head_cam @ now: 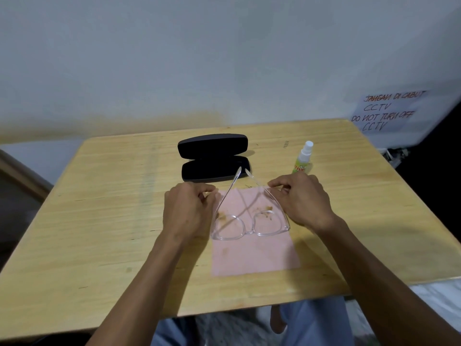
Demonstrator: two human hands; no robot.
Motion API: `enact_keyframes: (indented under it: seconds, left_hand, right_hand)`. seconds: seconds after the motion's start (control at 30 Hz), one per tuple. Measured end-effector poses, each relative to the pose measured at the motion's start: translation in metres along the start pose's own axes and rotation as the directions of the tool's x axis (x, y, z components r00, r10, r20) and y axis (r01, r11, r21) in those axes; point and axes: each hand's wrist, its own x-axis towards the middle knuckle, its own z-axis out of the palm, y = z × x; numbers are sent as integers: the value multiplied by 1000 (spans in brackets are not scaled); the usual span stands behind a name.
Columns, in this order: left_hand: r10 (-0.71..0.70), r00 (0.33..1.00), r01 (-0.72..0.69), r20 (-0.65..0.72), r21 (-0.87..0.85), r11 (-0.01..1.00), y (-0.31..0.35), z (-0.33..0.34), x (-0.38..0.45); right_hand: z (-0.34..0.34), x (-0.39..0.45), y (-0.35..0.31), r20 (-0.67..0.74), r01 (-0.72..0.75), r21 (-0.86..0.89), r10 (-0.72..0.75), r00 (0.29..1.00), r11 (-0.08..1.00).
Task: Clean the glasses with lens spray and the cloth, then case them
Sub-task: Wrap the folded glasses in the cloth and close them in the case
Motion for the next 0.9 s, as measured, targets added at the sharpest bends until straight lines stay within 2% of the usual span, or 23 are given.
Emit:
enact_keyframes:
  seconds: [0.07, 0.23, 0.27, 0.37, 0.43, 0.5, 0.6, 0.73, 0.9]
  left_hand:
    - [23, 999, -24, 24, 57, 998, 0, 3, 3]
    - [-18, 999, 17, 36, 29, 999, 5, 2, 5]
    - [-46, 998, 47, 49, -7, 999, 7, 1, 5]
    - [-170, 974, 205, 150, -261, 943, 10, -7, 1]
    - [-171, 956, 254, 237, -384, 888, 9, -17, -3]
    - [-115, 937, 253, 329, -417, 873, 7, -30, -6]
    - [-54, 882, 266, 468, -401, 876, -1, -41, -9]
    - [-15, 809, 275, 587, -356, 893, -3, -48, -11]
    - [1, 757, 210, 654, -245, 947, -1, -45, -12]
  right_hand:
    - [1, 1, -1, -4, -22, -5, 22, 1000, 1000]
    - [1, 0, -1, 6, -16, 26, 16, 1000, 1000]
    - [0, 0, 0, 15, -1, 59, 1, 1000, 998]
    - [-11, -4, 4, 92, 19, 271, -45, 995, 962]
    - [-23, -10, 6, 194, 5, 392, -88, 977, 920]
    - [-33, -17, 7, 292, -11, 456, -138, 946, 890]
    - [-43, -23, 10, 383, -4, 429, -178, 907, 903]
    - [-48, -24, 13, 456, 26, 334, -186, 870, 942]
    - [-47, -23, 14, 504, 84, 244, -200, 840, 966]
